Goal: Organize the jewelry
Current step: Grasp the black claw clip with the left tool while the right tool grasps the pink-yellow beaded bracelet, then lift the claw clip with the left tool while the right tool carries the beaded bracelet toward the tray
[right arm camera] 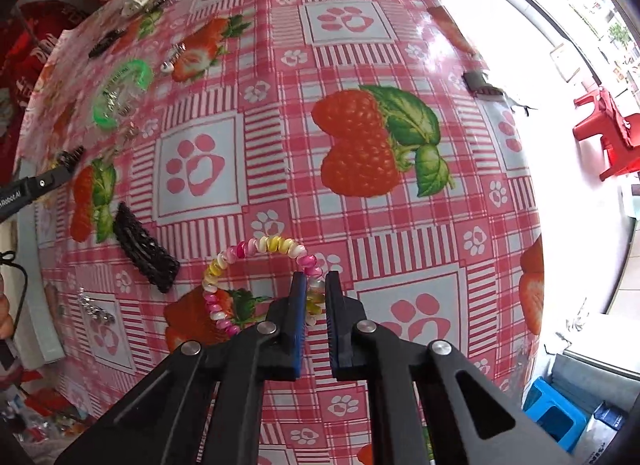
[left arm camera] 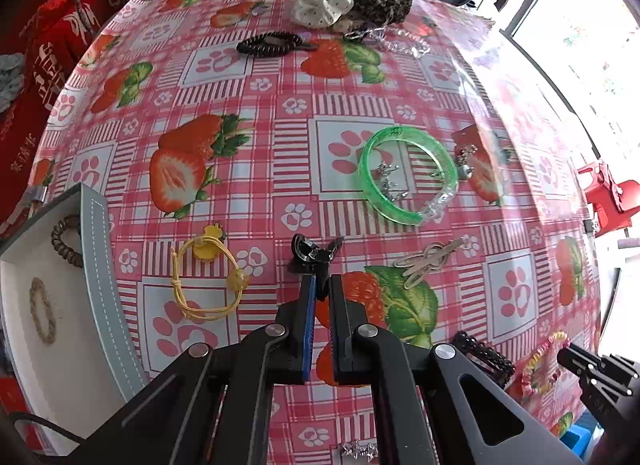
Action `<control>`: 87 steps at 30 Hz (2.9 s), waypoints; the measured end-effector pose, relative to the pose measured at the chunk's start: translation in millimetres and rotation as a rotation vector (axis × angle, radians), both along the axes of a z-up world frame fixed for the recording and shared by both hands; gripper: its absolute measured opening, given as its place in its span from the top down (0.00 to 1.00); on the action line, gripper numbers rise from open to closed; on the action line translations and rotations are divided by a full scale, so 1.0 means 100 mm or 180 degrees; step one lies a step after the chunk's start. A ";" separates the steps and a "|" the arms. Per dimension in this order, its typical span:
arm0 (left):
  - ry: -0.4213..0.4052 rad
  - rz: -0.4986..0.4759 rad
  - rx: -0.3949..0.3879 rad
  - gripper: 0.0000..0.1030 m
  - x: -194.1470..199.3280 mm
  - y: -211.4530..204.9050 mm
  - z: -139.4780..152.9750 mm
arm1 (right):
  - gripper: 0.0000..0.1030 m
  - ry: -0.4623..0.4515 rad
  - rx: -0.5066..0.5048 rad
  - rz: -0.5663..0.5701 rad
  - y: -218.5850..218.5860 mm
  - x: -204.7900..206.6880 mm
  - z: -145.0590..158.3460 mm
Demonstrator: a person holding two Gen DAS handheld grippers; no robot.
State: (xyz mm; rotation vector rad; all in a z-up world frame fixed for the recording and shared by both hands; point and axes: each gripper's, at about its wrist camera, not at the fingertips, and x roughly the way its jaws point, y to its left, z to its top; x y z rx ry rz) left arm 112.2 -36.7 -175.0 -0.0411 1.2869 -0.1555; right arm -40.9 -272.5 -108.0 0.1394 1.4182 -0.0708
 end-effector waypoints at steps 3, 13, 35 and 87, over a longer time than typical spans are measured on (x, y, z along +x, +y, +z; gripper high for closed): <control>-0.0040 -0.0043 0.0005 0.87 -0.05 -0.01 0.05 | 0.90 -0.0044 0.0031 0.0013 -0.04 0.02 0.11; -0.0045 -0.0040 0.0091 0.87 -0.10 -0.01 0.05 | 0.90 -0.0103 0.0070 0.0025 -0.01 0.12 0.23; 0.0021 0.0009 0.0352 0.14 -0.09 -0.09 -0.01 | 0.90 -0.0098 0.0182 -0.0056 -0.04 0.07 0.21; -0.0285 0.0362 -0.0095 0.72 -0.47 0.70 0.56 | 0.90 -0.0387 0.0495 0.0505 0.84 0.39 0.73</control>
